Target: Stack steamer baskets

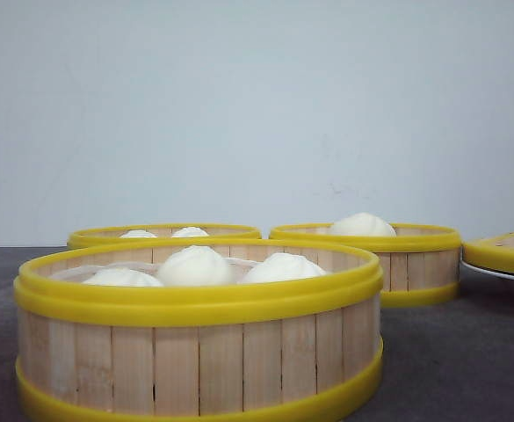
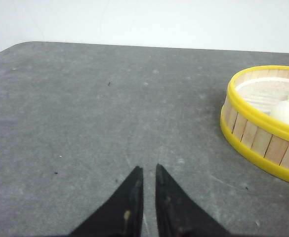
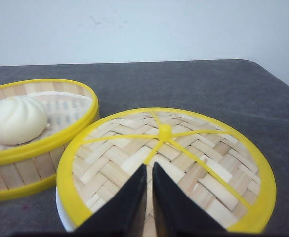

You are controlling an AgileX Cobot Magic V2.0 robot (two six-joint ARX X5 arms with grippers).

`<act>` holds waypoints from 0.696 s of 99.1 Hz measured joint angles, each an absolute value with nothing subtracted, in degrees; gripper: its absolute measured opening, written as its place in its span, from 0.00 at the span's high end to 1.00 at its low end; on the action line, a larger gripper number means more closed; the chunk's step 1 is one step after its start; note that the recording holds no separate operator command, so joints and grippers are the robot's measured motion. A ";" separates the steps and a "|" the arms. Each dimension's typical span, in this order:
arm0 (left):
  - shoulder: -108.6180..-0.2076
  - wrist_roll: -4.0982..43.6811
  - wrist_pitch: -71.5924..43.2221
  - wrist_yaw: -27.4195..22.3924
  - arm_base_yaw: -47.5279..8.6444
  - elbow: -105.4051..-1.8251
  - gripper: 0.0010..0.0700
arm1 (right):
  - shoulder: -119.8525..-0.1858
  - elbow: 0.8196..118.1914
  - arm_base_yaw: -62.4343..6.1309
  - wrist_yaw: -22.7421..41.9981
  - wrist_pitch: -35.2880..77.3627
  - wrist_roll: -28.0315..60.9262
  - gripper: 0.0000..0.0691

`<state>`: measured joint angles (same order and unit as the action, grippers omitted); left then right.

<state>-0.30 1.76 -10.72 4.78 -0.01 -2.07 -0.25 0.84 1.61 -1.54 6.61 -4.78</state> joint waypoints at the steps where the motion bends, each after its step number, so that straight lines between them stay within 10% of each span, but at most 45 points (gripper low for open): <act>1: -0.30 1.76 -10.72 4.78 -0.01 -2.07 0.99 | -0.25 0.84 1.61 -1.54 6.61 -4.78 0.98; 35: -0.30 3.29 -10.22 4.78 -0.01 -1.91 0.99 | -0.25 0.84 1.61 -1.56 5.48 -4.80 0.98; 69: -0.30 21.71 -7.70 4.56 -0.01 -1.91 0.99 | -0.25 0.84 1.61 -7.64 2.70 -15.81 0.98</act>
